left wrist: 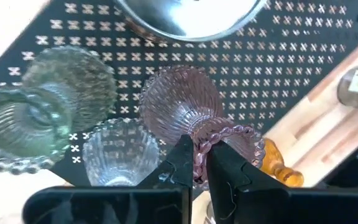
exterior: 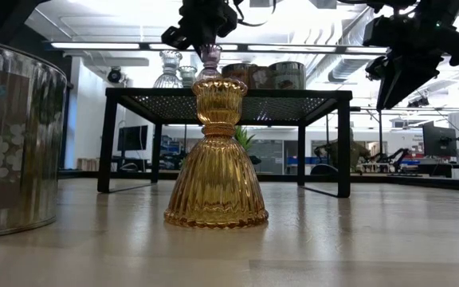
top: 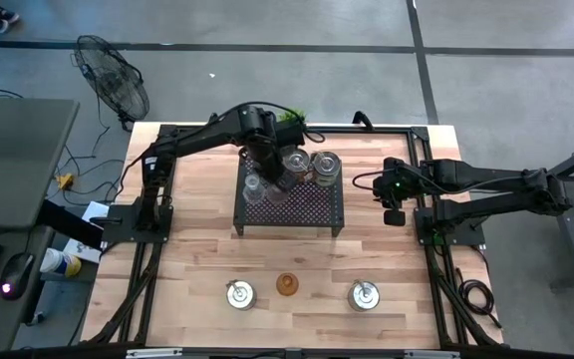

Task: Pick & Place candle stick holders
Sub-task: Put the pink glass candle holder on the shelf

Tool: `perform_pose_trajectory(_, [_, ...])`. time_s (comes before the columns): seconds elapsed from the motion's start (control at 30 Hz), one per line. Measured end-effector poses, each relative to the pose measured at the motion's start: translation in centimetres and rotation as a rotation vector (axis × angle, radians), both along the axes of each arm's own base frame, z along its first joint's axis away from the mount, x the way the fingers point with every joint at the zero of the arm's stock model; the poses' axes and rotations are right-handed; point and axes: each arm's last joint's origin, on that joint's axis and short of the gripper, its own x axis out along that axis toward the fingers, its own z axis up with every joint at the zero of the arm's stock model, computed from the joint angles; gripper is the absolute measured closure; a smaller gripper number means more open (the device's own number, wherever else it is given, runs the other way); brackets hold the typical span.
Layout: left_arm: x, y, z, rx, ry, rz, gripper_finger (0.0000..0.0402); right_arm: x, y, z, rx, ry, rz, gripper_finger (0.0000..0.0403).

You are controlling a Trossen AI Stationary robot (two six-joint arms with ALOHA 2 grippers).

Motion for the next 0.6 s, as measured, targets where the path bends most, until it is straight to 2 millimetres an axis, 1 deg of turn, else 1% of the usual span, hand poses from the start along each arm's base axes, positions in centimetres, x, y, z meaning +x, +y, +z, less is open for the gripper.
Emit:
perform_pose_trajectory(0.47, [-0.06, 0.28, -0.01, 0.018, 0.005, 0.013, 0.0386, 0.0, 0.0, 0.01, 0.0, 0.0, 0.0, 0.0302])
perform_pose_trajectory(0.6, [-0.07, 0.32, -0.01, 0.022, 0.001, -0.014, 0.0386, 0.0, 0.0, 0.0, 0.0, 0.0, 0.0, 0.0302])
